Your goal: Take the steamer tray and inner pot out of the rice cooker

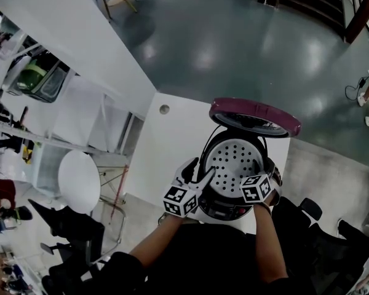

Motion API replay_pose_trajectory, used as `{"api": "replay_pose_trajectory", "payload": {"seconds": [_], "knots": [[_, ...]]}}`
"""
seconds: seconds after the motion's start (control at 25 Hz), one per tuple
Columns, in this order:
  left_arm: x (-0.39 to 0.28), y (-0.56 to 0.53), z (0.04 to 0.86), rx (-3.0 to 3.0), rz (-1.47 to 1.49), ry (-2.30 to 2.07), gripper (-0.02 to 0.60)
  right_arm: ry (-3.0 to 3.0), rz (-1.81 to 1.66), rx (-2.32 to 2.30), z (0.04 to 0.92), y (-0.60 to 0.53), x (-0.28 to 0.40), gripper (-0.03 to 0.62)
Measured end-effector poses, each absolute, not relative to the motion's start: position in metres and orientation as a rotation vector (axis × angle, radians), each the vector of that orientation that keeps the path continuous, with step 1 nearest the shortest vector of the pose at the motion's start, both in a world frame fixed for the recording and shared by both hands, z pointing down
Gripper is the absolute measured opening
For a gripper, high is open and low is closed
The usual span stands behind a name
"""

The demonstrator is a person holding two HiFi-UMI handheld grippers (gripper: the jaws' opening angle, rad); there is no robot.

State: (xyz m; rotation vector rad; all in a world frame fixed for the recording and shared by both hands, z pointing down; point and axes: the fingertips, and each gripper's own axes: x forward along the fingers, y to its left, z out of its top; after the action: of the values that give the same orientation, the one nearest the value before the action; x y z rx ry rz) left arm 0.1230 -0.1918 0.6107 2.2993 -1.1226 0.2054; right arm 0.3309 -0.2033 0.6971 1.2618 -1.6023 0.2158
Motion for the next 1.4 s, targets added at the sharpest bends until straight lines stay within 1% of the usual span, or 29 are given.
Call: {"api": "replay_pose_trajectory", "payload": {"seconds": [0.36, 0.44, 0.76, 1.0, 1.4], "knots": [[0.117, -0.189, 0.611, 2.287, 0.208, -1.147, 0.262, -1.590, 0.117, 1.262, 0.692, -0.208, 0.333, 0.101], [0.117, -0.189, 0.611, 2.286, 0.207, -1.150, 0.262, -1.599, 0.097, 1.280, 0.685, -0.209, 0.332, 0.087], [0.119, -0.193, 0.607, 2.297, 0.202, -1.159, 0.262, -1.647, 0.008, 1.337, 0.658, -0.220, 0.325, 0.072], [0.124, -0.192, 0.606, 2.298, 0.201, -1.157, 0.262, -1.734, -0.032, 1.411, 0.631, -0.228, 0.320, 0.046], [0.121, -0.191, 0.598, 2.301, 0.187, -1.183, 0.262, -1.785, -0.217, 1.410, 0.592, -0.232, 0.297, 0.028]]}}
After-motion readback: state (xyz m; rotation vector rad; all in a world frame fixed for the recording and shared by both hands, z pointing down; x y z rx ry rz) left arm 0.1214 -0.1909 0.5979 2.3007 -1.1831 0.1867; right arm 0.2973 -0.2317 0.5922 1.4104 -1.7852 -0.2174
